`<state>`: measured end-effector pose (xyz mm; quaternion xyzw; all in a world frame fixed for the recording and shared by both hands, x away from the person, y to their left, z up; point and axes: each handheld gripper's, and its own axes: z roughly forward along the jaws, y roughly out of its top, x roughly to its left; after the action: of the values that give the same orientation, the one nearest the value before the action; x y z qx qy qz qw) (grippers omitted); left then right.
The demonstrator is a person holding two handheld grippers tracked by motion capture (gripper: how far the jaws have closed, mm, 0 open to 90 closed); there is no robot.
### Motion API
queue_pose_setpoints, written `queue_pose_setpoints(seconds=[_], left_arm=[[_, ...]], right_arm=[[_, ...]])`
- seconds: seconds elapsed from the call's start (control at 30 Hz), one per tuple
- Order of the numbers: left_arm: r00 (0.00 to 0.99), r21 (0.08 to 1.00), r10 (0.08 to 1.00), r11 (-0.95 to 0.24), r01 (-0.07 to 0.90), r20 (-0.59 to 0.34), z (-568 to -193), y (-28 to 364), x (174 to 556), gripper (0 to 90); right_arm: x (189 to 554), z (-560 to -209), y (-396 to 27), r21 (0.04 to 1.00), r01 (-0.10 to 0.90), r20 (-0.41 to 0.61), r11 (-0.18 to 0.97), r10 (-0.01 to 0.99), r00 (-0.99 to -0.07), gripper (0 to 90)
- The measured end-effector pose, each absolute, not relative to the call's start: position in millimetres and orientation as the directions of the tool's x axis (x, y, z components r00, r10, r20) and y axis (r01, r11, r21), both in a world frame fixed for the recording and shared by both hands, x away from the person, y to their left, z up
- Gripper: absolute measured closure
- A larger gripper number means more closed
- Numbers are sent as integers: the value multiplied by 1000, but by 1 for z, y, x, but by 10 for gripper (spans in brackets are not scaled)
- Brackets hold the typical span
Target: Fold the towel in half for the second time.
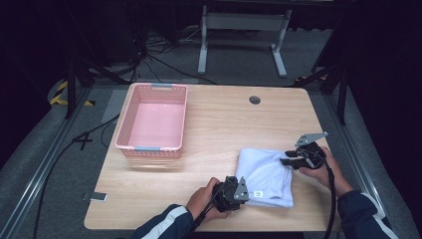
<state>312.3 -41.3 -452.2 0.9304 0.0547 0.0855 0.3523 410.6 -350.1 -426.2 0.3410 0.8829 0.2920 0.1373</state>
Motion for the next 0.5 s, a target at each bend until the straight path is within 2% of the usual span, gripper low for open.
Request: queue_pose_setpoints(seconds=[0.1, 0.17, 0.2, 0.27, 0.3, 0.33, 0.4, 0.43, 0.5], left_arm=[[981, 669, 148, -743, 30, 121, -449, -39, 312, 791], [984, 701, 145, -713, 28, 107, -443, -35, 312, 760], [984, 701, 145, -713, 28, 107, -443, -35, 312, 743], [984, 707, 150, -707, 35, 101, -442, -33, 312, 646], [985, 710, 147, -703, 42, 87, -442, -32, 314, 646], [983, 705, 160, -707, 51, 90, -442, -32, 314, 584], [981, 699, 176, -712, 69, 83, -445, -33, 316, 486], [981, 704, 185, -705, 86, 65, -447, -33, 316, 471], [980, 690, 182, -720, 76, 82, -448, -34, 316, 512]], right_arm=[[408, -422, -352, 607, 523, -81, 599, 701, -709, 557], [402, -414, -353, 641, 496, -89, 586, 699, -709, 661], [401, -412, -352, 643, 492, -95, 588, 698, -710, 652], [401, -412, -352, 662, 487, -66, 570, 691, -720, 625], [402, -412, -351, 671, 489, -49, 557, 691, -721, 593], [402, -412, -350, 675, 493, -49, 548, 701, -712, 525], [404, -415, -348, 673, 504, -22, 542, 695, -719, 445], [405, -418, -348, 656, 514, -21, 553, 694, -719, 398], [407, -426, -347, 616, 525, -25, 587, 681, -732, 410]])
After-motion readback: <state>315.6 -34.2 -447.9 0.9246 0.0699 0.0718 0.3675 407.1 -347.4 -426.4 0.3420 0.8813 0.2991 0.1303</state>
